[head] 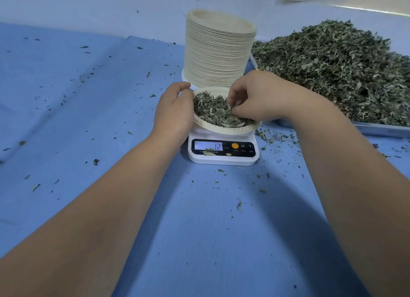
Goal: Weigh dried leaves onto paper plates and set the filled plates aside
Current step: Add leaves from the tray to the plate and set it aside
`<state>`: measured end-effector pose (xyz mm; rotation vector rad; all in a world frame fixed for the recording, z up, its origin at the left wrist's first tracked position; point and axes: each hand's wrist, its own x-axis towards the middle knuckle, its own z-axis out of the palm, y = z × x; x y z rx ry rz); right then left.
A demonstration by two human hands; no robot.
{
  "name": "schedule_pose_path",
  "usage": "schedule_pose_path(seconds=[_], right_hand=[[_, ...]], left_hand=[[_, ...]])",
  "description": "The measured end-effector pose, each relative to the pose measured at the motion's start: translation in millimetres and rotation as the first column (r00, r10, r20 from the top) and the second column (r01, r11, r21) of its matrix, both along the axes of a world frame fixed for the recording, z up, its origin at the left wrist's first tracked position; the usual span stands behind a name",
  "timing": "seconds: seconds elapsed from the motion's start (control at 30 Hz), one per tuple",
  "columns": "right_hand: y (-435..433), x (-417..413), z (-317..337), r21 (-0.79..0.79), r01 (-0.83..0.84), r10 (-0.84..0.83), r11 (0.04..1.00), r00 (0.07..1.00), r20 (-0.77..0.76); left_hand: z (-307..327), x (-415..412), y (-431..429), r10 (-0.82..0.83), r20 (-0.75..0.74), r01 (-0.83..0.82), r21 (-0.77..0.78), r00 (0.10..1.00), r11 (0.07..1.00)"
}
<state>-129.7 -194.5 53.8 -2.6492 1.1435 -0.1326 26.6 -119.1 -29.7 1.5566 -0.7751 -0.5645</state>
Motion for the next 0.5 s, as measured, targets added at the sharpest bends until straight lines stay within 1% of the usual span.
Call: schedule_pose_path(seconds=[0.1,0.2,0.27,0.37,0.5], right_hand=[[1,0,3,-0.003,0.008,-0.007,1.0,0.999,0.047],[-3,-3,9,-0.021,0.037,-0.032,0.999,0.979,0.201],[-8,-8,13,-0.016,0.065,-0.056,0.998,0.943,0.327],[-17,-16,15,-0.008,0.127,-0.107,0.992,0.864,0.491],[-30,-30,8,-0.032,0.241,-0.173,0.97,0.774,0.609]], left_hand=[[0,0,0,0.002,-0.006,-0.002,0.003,1.0,1.0],[1,1,1,0.0,-0.008,0.0,0.004,1.0,1.0],[0,1,0,0.0,-0.019,0.0,0.002,1.0,1.0],[-1,1,-1,-0.005,-0.016,0.004,-0.006,1.0,1.0],[-2,1,-1,-0.017,-0.008,0.017,0.001,1.0,1.0]])
